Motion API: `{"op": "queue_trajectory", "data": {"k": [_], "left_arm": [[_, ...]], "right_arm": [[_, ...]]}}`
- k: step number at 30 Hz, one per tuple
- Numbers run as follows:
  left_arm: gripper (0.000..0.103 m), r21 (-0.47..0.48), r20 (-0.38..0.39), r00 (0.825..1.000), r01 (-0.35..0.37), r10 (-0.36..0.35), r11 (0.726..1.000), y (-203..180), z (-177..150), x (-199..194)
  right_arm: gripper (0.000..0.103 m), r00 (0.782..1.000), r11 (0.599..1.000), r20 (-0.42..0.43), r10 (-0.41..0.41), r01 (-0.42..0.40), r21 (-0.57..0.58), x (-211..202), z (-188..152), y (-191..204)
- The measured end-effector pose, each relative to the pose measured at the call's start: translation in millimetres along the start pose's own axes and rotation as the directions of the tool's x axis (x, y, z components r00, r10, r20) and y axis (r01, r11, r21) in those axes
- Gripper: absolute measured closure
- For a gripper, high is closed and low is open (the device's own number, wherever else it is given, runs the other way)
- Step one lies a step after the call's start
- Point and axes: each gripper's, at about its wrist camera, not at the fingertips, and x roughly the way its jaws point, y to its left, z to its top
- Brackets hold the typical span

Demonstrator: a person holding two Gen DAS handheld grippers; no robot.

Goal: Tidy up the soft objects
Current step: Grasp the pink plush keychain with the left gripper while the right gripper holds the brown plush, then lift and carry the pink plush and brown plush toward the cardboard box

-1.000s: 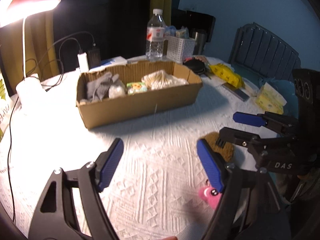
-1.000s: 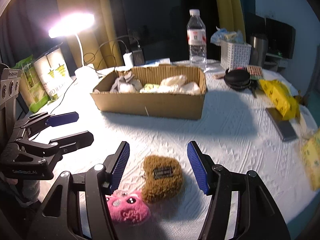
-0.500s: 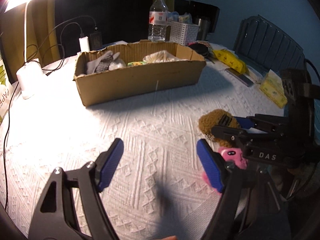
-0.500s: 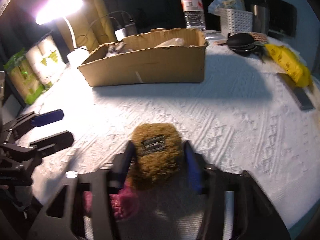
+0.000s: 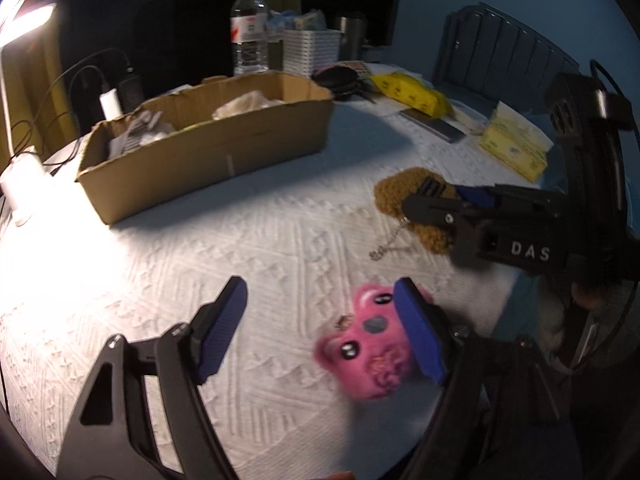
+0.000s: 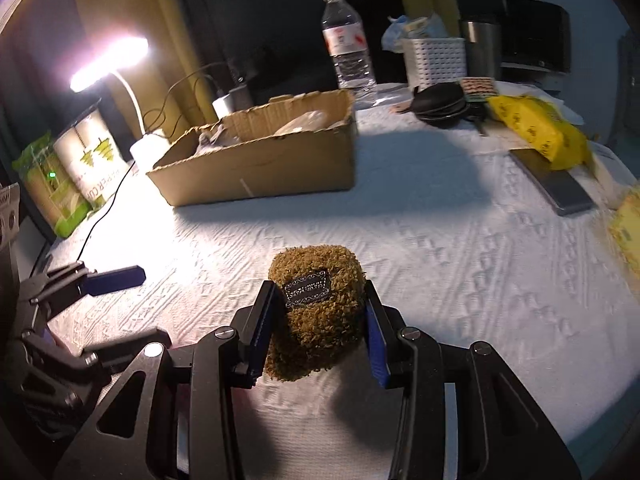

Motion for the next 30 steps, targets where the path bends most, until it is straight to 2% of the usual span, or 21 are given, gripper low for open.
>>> {"op": "queue_trajectory", "data": {"k": [7,11,14,16,19,30], "left_arm": [[0.026,0.060,-0.073,0.996,0.047,-0.043,0.997,-28.4,-1.7,19.1],[0.026,0.075,-0.132,0.991,0.028,-0.018,0.997,-34.1,-6.4,35.0],[0.028,0.088,-0.121,0.993,0.025,-0.015,0.996,-35.7,-7.2,35.8],[0.044,0.101,-0.113,0.994,0.021,-0.009,0.995,-36.9,-6.2,35.1],[0.058,0.093,-0.110,0.993,0.043,-0.033,0.995,-33.5,-5.1,32.4],[0.061,0.053,-0.063,0.996,0.058,-0.055,0.997,-13.2,0.5,17.5]], "right_arm": [[0.060,1.000,0.999,0.020,-0.013,0.012,0.051,-12.3,-9.3,-25.0],[0.060,0.999,0.998,0.033,-0.015,0.013,0.068,-18.1,-11.8,-32.5],[0.060,0.999,0.998,0.039,-0.012,0.009,0.065,-20.8,-12.2,-34.3],[0.060,0.999,0.998,0.040,-0.012,0.009,0.063,-21.0,-12.2,-34.4],[0.060,0.999,0.998,0.043,-0.009,0.007,0.063,-21.4,-11.4,-33.7],[0.060,0.999,1.000,0.049,-0.001,0.000,0.018,-20.0,3.0,-15.4]]}}
